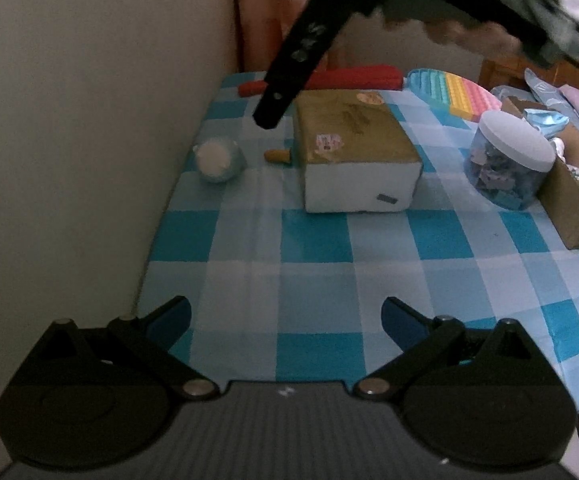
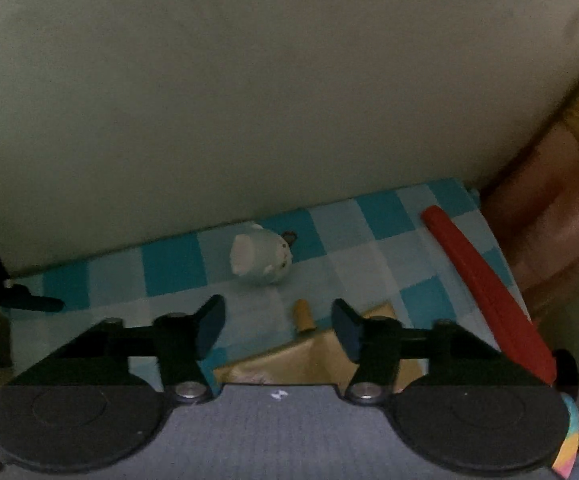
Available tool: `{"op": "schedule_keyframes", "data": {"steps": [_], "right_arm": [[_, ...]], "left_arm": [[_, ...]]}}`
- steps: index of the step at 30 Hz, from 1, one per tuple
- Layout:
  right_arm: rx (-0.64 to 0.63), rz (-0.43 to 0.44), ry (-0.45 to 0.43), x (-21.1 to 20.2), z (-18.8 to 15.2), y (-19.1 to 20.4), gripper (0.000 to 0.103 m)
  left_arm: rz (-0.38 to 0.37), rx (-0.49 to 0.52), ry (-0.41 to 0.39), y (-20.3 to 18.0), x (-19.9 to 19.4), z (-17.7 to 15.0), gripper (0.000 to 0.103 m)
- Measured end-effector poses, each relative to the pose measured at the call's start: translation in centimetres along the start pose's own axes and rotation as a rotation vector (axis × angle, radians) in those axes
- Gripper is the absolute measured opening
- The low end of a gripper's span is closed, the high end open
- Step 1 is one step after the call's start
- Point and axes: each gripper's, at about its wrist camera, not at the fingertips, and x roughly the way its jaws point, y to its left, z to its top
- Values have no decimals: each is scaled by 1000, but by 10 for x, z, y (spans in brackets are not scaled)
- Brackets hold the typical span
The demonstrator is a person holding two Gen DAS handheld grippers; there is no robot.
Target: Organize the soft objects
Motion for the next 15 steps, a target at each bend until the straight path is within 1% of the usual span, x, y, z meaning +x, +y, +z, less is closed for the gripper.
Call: {"op": "schedule_keyframes", "data": {"steps": [1,5,6,9,10,15], "right_arm": [[-20,-3,18,7,3,-1,51],[-74,7,82,31,7,-3,44],[-80,11,94,36,7,-3,41],[-94,19,115,49,8,-4,39],[-100,24,124,54,8,-5,36],[-75,45,157,71,10,-15,35]], "left_arm": [[-3,-3,4,0,1,-1,101],[-9,-7,14,0,8,-1,101],[-11,-8,19,0,10,-2,101],[-9,-9,28,2,14,-1,101],[-10,-8,27,2,15,-1,101],[-22,-6,26,3,19,0,101]]}}
